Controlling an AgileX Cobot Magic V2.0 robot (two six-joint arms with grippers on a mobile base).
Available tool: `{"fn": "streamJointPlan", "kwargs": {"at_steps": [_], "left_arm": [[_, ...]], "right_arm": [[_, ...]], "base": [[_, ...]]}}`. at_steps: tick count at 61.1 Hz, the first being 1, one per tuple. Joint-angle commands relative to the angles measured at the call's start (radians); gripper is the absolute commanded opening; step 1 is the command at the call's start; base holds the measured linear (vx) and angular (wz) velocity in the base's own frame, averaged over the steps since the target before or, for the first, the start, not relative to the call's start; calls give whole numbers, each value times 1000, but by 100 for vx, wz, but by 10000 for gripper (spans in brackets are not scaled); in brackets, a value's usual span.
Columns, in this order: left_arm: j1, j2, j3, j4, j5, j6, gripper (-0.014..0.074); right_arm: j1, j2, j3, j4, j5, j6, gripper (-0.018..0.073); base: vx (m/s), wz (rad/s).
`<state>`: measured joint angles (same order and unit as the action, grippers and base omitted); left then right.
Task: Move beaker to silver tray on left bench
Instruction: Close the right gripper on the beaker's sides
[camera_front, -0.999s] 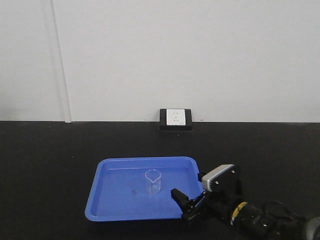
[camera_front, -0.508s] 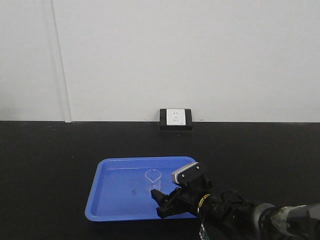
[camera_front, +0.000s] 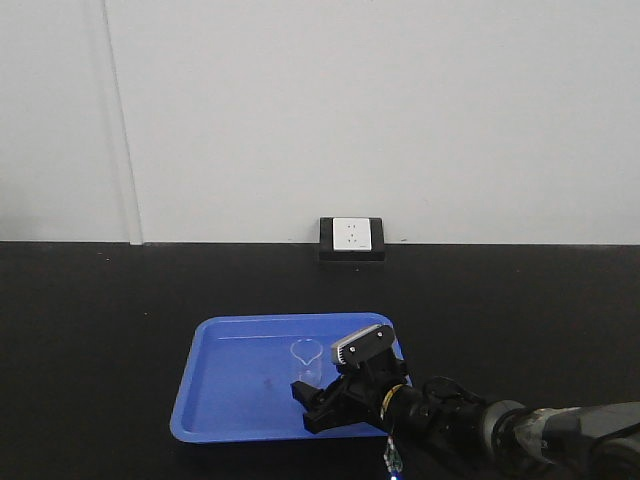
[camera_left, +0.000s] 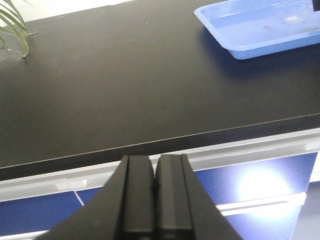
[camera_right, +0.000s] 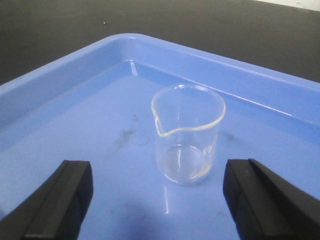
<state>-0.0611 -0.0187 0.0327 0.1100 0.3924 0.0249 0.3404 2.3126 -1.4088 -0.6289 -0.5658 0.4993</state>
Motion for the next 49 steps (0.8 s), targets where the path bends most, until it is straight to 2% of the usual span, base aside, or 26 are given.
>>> {"fn": "streamJointPlan", "kwargs": {"at_steps": [1, 49], "left_arm": [[-4, -8, 20, -3, -83, -2, 1], [-4, -8, 20, -3, -83, -2, 1]], "right_arm": [[-1, -66, -31, 4, -56, 6, 579], [-1, -60, -31, 6, -49, 4, 579]], "base": [[0, 0], [0, 0]]}}
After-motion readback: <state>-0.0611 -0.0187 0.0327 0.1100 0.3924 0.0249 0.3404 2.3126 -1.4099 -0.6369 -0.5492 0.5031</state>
